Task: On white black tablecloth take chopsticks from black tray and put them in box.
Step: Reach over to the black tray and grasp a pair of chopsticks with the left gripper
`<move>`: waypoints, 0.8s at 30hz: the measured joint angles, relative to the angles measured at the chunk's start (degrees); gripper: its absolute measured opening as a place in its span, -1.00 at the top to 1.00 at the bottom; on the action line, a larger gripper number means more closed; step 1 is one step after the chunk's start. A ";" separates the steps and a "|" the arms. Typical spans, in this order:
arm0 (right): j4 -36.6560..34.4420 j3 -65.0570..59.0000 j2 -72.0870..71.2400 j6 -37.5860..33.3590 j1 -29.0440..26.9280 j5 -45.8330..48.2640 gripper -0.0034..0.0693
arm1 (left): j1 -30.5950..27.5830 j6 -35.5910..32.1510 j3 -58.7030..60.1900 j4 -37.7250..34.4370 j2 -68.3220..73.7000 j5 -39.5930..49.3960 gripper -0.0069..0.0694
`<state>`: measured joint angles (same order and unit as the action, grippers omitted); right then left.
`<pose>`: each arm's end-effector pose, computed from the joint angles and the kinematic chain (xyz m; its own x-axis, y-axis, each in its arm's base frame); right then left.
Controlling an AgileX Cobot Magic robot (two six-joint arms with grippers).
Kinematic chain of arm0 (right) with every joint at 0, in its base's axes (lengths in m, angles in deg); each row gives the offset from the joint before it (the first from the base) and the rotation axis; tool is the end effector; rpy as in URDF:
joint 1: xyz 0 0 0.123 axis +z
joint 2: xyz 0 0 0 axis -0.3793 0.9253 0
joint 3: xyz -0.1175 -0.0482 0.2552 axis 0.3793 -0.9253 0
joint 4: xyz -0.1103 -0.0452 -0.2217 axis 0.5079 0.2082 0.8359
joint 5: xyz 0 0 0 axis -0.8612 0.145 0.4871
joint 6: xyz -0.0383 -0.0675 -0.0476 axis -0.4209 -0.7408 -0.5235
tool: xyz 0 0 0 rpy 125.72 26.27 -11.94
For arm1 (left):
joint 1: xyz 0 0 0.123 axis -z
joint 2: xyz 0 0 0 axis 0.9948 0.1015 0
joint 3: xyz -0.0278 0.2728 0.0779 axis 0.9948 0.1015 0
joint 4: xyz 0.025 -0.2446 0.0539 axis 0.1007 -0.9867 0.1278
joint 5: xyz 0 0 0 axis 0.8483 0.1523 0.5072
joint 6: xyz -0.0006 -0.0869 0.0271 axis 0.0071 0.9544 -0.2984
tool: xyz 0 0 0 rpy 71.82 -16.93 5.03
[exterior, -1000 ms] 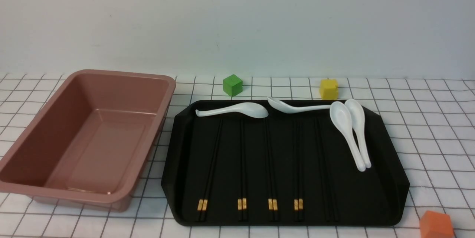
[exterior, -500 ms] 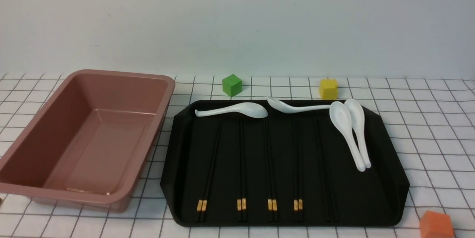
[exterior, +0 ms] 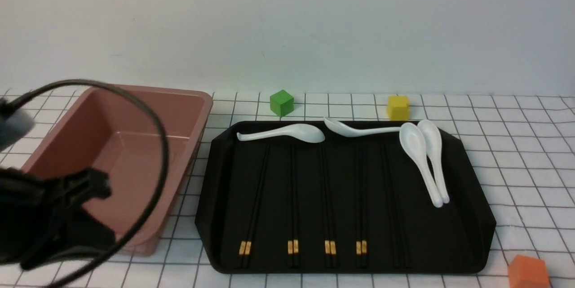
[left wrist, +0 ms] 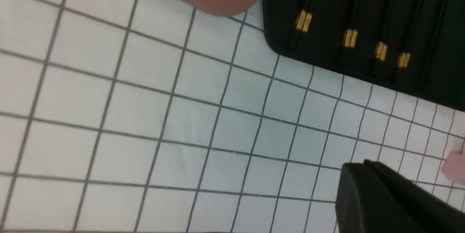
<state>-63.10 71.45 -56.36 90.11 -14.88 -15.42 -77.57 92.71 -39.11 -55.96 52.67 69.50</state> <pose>0.0523 0.0071 0.1746 -0.2889 0.0360 -0.9567 -0.1114 0.9912 0.0710 0.1830 -0.0541 0.3085 -0.8903 -0.3826 -0.2470 -0.2122 0.8284 -0.5184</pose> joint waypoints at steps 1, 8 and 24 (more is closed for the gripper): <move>0.00 0.00 0.00 0.00 0.00 0.00 0.25 | 0.22 -1.86 -1.33 -1.81 3.27 0.05 0.85; 0.00 0.00 0.00 0.00 0.00 0.02 0.25 | 9.75 -4.54 -11.00 -2.37 26.26 -0.02 0.85; 0.00 0.00 0.00 0.00 0.00 0.02 0.25 | 25.33 9.93 -36.08 23.24 56.42 0.78 0.19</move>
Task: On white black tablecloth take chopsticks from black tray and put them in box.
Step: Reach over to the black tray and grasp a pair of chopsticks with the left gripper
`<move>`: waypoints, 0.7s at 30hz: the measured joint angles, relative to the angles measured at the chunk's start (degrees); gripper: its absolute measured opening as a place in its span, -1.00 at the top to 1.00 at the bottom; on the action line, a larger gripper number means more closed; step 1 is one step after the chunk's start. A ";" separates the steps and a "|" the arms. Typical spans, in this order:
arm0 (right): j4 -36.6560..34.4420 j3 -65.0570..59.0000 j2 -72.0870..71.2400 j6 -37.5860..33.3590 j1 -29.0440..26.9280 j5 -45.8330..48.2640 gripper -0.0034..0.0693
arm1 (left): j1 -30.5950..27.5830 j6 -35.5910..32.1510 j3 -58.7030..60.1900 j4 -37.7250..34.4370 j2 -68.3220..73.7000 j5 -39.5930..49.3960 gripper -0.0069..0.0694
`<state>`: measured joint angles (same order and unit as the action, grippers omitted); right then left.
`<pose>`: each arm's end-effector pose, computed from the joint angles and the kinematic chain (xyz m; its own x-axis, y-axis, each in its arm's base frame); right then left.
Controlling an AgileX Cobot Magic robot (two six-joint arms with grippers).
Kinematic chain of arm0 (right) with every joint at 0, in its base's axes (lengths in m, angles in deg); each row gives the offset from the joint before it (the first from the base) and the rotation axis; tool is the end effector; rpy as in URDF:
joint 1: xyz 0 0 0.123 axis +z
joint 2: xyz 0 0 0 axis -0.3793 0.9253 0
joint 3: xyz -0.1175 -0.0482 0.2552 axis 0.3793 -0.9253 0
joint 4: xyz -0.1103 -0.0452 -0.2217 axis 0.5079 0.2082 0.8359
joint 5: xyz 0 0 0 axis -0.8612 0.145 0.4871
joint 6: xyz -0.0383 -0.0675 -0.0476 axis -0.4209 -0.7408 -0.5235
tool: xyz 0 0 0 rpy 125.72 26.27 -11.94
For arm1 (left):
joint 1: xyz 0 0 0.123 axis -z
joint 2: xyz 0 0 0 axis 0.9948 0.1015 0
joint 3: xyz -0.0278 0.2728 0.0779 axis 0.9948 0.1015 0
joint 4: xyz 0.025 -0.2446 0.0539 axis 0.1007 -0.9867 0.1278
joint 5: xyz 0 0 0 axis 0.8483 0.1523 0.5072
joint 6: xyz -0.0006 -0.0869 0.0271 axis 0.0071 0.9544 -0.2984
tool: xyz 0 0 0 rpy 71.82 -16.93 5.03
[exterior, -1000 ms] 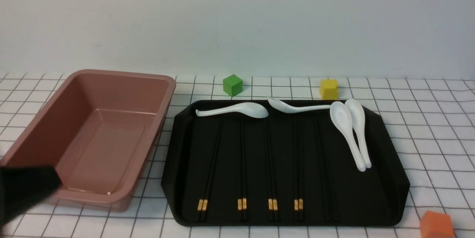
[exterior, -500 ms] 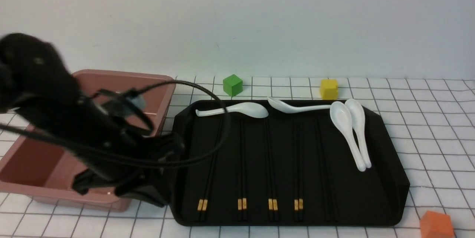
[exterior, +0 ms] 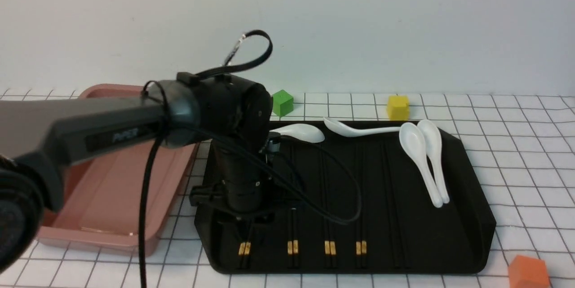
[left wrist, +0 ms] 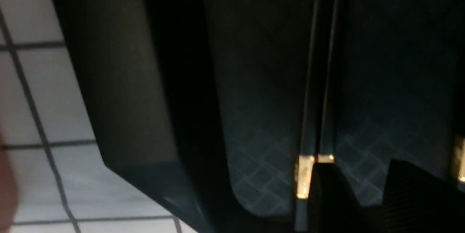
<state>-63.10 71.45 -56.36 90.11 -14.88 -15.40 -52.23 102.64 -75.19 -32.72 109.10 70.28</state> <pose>0.0522 0.0071 0.1746 -0.2892 0.0360 -0.9566 -0.1114 0.9912 0.0710 0.3424 -0.2166 0.1735 -0.9958 0.0678 -0.0618 0.0718 0.9953 -0.0657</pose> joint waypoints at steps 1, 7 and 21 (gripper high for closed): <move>0.00 0.00 0.00 0.00 0.00 0.00 0.25 | 0.00 -0.08 -0.43 1.96 1.08 0.06 0.10; 0.11 0.00 0.00 0.00 0.00 0.00 0.25 | -0.06 -0.47 -0.49 5.39 2.79 -0.72 0.01; 0.11 0.00 0.00 0.00 0.00 0.00 0.25 | -0.06 -0.42 -1.16 4.37 3.86 -2.42 0.42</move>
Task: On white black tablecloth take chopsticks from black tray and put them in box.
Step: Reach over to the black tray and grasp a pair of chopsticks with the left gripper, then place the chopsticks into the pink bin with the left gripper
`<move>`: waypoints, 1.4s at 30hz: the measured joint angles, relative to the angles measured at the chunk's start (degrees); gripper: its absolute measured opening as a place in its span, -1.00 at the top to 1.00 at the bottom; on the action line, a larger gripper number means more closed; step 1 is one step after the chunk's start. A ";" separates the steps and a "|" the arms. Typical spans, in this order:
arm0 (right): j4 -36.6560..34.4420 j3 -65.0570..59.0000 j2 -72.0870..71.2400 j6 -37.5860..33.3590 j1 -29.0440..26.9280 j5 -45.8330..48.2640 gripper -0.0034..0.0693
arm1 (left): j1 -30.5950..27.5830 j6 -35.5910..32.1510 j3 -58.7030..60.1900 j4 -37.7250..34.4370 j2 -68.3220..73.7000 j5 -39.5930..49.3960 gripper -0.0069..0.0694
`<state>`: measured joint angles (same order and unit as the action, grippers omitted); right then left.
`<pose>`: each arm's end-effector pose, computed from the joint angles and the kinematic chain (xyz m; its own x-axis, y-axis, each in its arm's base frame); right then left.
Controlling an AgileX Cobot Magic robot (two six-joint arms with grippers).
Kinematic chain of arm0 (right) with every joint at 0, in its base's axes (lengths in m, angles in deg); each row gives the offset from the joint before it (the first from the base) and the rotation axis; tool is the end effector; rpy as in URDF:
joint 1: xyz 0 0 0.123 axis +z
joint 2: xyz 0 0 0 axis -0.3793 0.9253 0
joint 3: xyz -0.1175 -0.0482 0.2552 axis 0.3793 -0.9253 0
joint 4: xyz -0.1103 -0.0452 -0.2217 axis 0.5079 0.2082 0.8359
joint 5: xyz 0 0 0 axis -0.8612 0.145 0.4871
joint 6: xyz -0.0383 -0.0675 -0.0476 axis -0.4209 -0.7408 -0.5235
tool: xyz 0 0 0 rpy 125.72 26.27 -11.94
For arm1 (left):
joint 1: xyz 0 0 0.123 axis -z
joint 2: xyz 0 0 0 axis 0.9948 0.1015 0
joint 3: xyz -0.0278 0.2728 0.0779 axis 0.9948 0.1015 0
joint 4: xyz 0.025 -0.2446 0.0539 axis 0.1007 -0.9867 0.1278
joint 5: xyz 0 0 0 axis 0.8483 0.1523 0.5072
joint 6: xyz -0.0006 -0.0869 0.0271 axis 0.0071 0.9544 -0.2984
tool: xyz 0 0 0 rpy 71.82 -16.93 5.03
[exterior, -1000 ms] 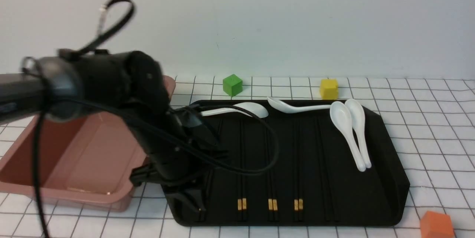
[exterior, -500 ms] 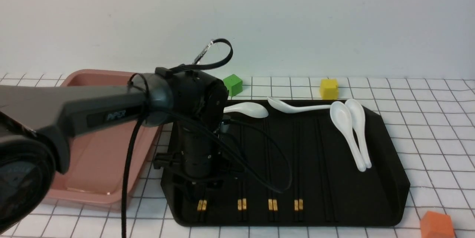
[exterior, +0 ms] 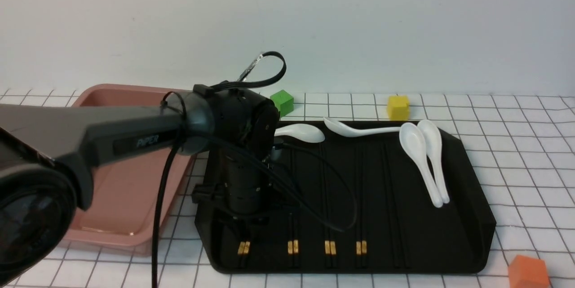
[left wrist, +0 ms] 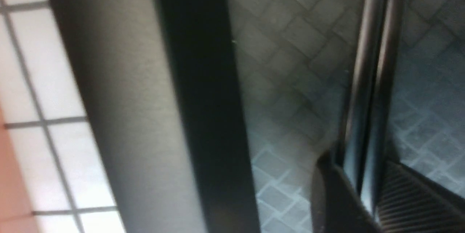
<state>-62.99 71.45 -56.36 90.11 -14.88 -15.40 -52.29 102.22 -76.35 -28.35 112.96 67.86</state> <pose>0.0522 0.0070 0.1746 -0.2890 0.0342 -0.9567 -0.1113 0.9914 0.0691 0.3545 -0.2167 0.1511 -0.9896 0.1141 -0.0878 0.1148 0.9934 -0.0028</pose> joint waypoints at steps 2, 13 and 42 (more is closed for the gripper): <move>0.00 0.00 0.00 0.00 0.00 0.00 0.25 | 0.00 0.41 0.00 -1.00 0.00 0.12 0.51; 0.00 0.00 0.00 0.00 0.00 0.00 0.25 | -0.62 1.46 0.65 -5.81 -16.36 2.19 0.50; -0.09 0.00 0.00 0.00 0.00 0.00 0.25 | -31.92 -14.63 11.74 0.76 -14.76 -4.78 0.25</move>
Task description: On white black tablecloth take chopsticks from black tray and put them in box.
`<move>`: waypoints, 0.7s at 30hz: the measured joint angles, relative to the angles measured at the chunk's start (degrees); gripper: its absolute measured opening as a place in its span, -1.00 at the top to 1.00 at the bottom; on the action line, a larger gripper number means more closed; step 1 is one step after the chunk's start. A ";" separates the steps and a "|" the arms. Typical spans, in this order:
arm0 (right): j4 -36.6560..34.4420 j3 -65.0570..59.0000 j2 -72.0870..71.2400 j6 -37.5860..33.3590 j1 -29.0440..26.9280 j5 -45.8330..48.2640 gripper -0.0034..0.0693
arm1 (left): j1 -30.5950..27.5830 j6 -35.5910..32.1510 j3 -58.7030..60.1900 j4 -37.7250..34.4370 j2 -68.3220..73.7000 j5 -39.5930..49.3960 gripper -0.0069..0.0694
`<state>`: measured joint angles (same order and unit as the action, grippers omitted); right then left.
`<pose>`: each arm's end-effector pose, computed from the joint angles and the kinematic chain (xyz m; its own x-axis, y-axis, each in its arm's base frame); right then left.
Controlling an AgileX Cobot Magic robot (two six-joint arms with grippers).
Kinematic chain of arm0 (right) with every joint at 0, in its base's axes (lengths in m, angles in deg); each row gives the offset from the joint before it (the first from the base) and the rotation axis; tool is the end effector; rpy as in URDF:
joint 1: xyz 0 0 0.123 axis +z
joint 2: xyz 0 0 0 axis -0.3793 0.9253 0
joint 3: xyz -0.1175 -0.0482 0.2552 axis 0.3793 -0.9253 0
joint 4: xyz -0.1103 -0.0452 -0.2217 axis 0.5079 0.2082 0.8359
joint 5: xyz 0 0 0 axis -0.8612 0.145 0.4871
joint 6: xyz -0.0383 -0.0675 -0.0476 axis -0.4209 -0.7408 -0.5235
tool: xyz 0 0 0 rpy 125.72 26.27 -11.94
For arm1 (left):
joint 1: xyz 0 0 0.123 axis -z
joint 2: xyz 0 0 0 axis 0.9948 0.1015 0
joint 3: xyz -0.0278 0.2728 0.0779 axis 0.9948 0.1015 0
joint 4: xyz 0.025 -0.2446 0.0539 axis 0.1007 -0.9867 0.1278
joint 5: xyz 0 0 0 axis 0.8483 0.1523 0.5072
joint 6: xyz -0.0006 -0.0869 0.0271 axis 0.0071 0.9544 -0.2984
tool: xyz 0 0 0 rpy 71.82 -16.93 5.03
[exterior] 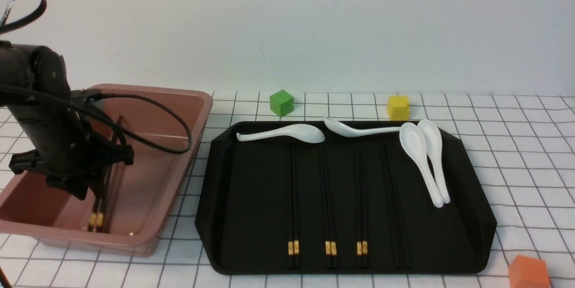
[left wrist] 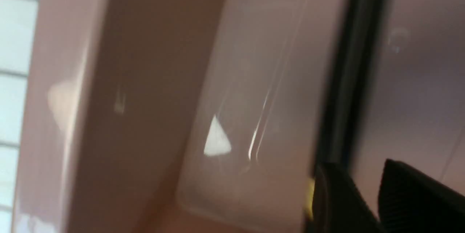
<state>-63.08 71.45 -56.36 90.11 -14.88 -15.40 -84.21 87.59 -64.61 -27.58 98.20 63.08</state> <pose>0.0522 0.0071 0.1746 -0.2892 0.0357 -0.9566 -0.1114 0.9913 0.0706 0.3704 0.0043 0.2033 -0.9601 -0.1731 -0.2196 -0.1785 0.9839 0.0045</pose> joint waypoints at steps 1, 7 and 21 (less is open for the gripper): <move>0.06 0.00 0.00 0.00 0.00 0.00 0.25 | 0.00 0.00 -0.50 0.00 -0.33 1.44 0.23; 0.06 0.00 0.00 0.00 0.00 0.00 0.25 | 0.00 0.00 -3.59 -0.79 -7.72 6.98 0.48; 0.06 0.00 0.00 0.00 0.00 0.00 0.25 | 0.00 -6.21 25.42 -10.20 -54.28 -7.32 0.85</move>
<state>-63.02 71.45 -56.36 90.11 -14.88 -15.40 -84.21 81.38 -39.19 -37.78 43.92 55.76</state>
